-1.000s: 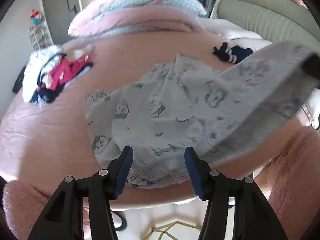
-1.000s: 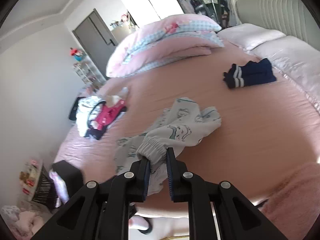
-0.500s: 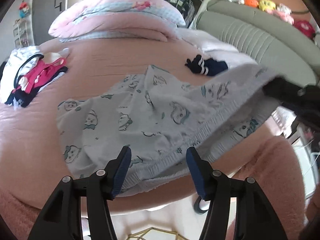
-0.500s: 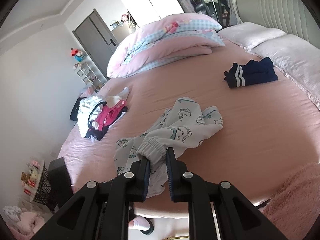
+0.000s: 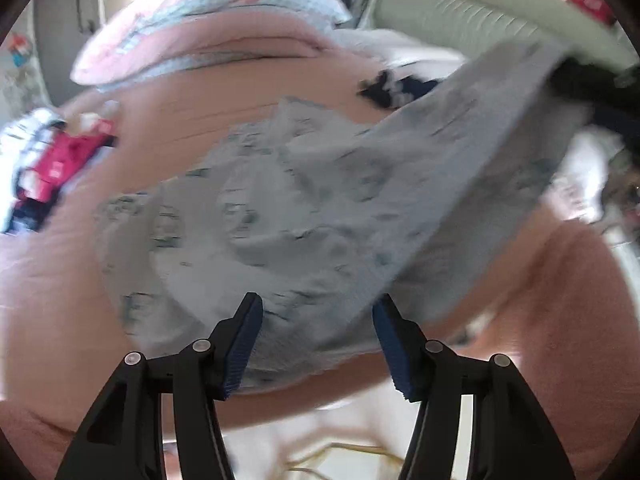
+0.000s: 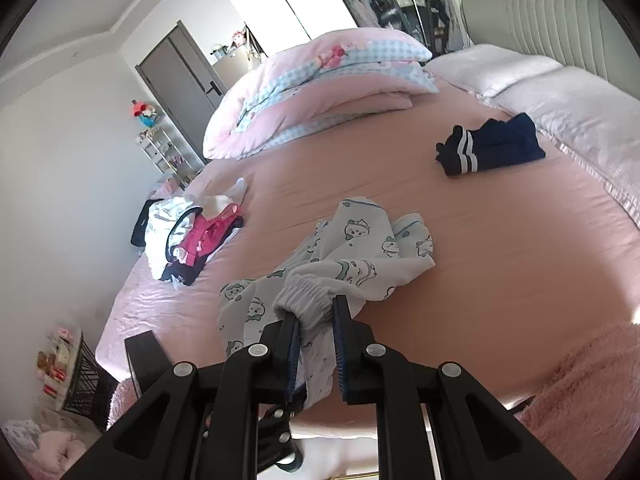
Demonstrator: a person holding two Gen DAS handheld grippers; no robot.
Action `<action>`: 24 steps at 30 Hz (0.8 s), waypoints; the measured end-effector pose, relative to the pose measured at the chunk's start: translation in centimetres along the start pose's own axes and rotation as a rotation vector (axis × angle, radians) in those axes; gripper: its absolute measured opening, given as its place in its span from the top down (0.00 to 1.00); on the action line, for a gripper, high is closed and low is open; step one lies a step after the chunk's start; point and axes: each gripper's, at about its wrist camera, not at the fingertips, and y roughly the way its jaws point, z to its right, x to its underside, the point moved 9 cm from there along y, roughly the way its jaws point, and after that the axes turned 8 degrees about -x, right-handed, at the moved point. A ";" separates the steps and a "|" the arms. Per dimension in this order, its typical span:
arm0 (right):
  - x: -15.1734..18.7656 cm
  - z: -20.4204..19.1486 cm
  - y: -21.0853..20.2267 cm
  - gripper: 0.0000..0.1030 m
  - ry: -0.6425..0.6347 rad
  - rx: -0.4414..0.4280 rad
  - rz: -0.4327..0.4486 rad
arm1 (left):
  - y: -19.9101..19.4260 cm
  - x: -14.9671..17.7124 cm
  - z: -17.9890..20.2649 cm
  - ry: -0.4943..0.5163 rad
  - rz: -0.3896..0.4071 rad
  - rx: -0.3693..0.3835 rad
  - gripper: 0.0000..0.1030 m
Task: Fold clothes
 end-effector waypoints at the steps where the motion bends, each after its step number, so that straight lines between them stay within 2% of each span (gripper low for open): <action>1: 0.0 -0.1 -0.1 0.87 -0.009 0.006 0.006 | 0.7 0.2 -0.6 0.008 -0.016 -0.054 0.47; 3: -0.1 0.0 -0.4 0.87 -0.028 0.028 0.019 | 1.8 0.7 -2.6 -0.009 -0.055 -0.150 0.47; 5: 0.0 0.6 -0.4 0.87 -0.032 0.059 0.016 | 2.0 1.3 -5.4 -0.078 -0.087 -0.223 0.47; 8: 0.5 2.0 0.1 0.87 -0.043 0.148 -0.023 | 0.5 1.3 -9.8 -0.225 -0.071 -0.235 0.47; 11: 1.8 3.3 1.1 0.87 -0.030 0.181 -0.089 | -1.7 0.6 -12.7 -0.316 -0.041 -0.178 0.47; 14: 3.2 3.7 2.3 0.87 -0.036 0.184 -0.156 | -3.6 -0.5 -14.6 -0.355 -0.015 -0.150 0.47; 19: 5.0 3.2 4.1 0.87 -0.067 0.190 -0.227 | -4.8 -0.6 -14.0 -0.380 -0.065 -0.005 0.47; 24: 5.4 3.5 4.3 0.87 -0.052 0.204 -0.237 | -4.3 1.9 -12.3 -0.285 -0.137 0.001 0.47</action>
